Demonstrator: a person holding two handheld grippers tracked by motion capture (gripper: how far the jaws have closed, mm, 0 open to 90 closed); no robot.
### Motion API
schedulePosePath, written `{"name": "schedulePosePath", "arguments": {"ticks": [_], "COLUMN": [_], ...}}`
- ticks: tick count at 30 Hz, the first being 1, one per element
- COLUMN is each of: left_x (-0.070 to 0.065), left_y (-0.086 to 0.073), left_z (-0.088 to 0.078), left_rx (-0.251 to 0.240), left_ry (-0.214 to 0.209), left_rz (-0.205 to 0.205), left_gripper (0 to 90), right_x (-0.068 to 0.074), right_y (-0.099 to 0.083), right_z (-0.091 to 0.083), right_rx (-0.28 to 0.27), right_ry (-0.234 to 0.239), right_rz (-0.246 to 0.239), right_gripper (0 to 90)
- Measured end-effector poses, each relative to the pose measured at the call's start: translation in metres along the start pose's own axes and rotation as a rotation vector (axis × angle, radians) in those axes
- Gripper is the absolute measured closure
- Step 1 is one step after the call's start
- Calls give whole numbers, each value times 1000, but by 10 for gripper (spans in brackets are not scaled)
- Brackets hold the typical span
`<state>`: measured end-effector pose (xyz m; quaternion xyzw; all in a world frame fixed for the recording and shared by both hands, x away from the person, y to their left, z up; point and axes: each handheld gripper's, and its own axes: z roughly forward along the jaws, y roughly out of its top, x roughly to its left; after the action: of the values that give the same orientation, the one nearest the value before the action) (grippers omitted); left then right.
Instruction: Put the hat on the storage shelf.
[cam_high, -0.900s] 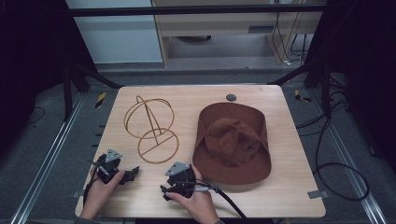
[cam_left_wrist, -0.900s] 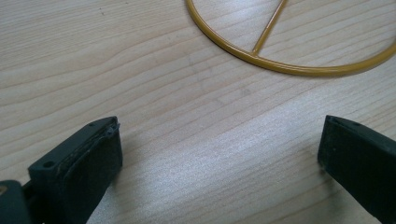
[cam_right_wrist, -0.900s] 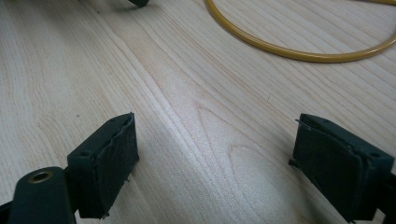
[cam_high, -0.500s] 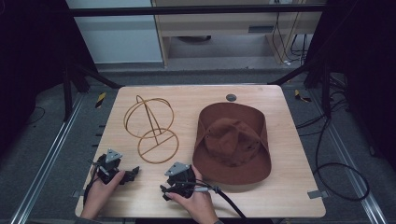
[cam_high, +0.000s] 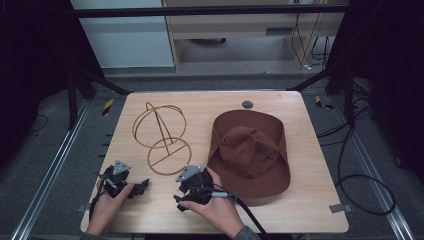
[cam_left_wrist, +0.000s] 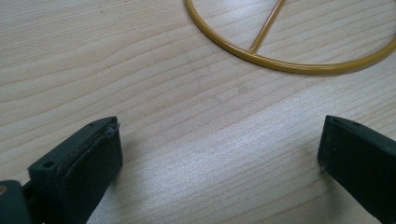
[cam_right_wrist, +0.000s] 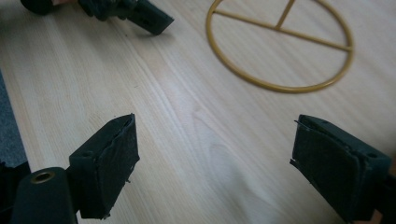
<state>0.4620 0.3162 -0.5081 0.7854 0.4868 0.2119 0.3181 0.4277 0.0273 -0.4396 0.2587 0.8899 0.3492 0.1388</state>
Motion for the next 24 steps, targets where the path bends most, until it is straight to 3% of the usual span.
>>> {"name": "schedulePosePath", "arguments": {"ticks": [6, 14, 21, 24], "left_x": [0, 0, -1, -1], "left_y": [0, 0, -1, -1], "left_z": [0, 0, 0, 0], "left_rx": [0, -2, -5, -5], "left_ry": [0, 0, 0, -1], "left_rz": [0, 4, -1, -1], "left_gripper": [0, 0, 0, 0], "right_x": [-26, -71, -109, -118], "right_y": [9, 0, -9, -11], "right_z": [-38, -78, -101, -105], "right_rx": [22, 97, 145, 153], "right_ry": [-15, -68, -103, -107], "right_rz": [-33, -62, -41, -37], "right_gripper": [106, 117, 157, 173]}}
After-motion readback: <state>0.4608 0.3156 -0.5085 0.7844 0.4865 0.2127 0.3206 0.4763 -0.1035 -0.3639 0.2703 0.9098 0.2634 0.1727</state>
